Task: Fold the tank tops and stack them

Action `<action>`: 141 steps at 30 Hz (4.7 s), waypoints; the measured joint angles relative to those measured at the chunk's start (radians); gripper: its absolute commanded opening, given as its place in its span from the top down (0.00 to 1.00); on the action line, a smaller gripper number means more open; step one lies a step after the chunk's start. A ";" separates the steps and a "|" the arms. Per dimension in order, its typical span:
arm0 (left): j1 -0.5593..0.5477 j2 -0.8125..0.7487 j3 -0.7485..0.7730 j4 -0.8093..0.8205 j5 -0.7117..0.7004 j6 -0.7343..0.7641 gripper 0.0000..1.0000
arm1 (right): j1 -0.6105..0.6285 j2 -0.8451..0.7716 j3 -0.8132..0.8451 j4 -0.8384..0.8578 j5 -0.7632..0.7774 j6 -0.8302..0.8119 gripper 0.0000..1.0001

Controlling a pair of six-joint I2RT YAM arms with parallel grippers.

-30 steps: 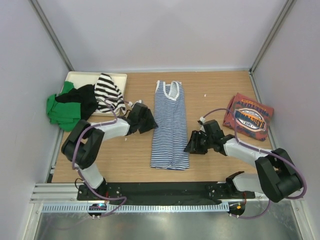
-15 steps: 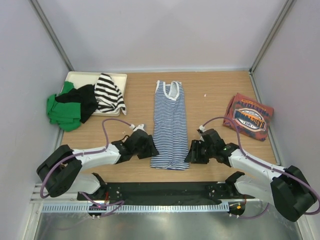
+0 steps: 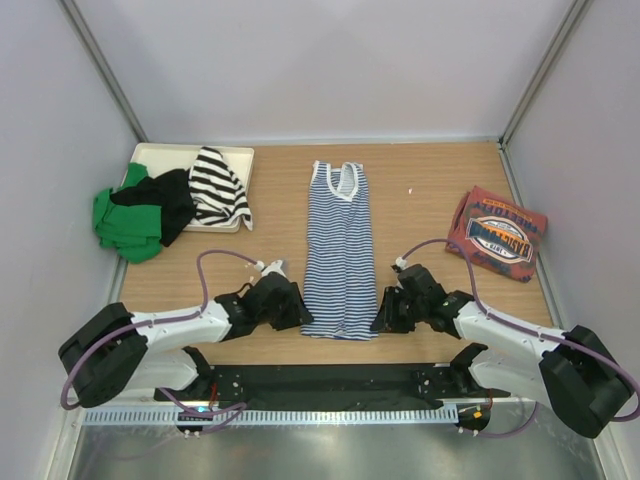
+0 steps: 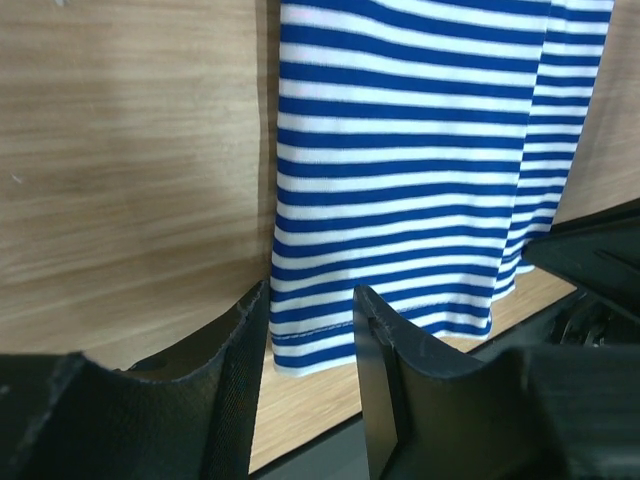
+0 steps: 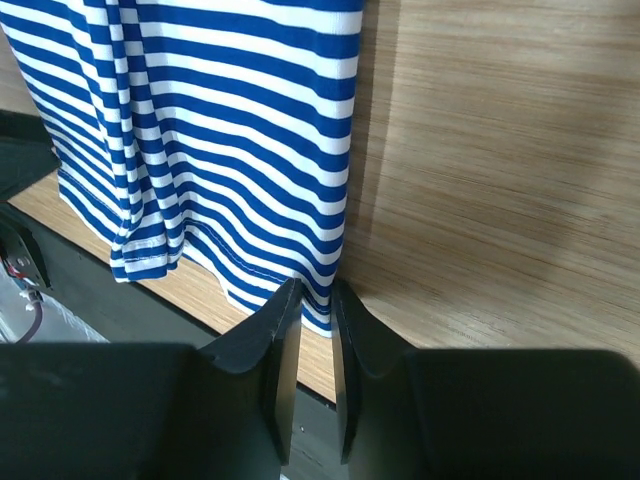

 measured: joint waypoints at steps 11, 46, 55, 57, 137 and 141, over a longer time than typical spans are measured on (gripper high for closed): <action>-0.026 -0.080 -0.063 -0.030 0.011 -0.045 0.76 | 0.008 -0.033 -0.015 -0.031 0.003 0.003 0.87; -0.034 -0.154 0.189 -0.330 -0.033 0.015 1.00 | 0.016 -0.003 0.283 -0.219 0.168 -0.052 0.99; 0.108 -0.007 0.409 -0.369 -0.031 0.136 1.00 | 0.016 0.184 0.480 -0.238 0.302 -0.103 0.99; 0.132 0.027 0.454 -0.374 -0.031 0.161 1.00 | 0.014 0.217 0.527 -0.248 0.327 -0.116 0.99; 0.446 0.500 0.710 -0.119 0.172 0.340 0.28 | -0.276 0.587 0.661 0.096 0.234 -0.235 0.30; 0.424 0.503 0.630 -0.081 0.208 0.311 0.31 | -0.276 0.641 0.628 0.089 0.187 -0.226 0.37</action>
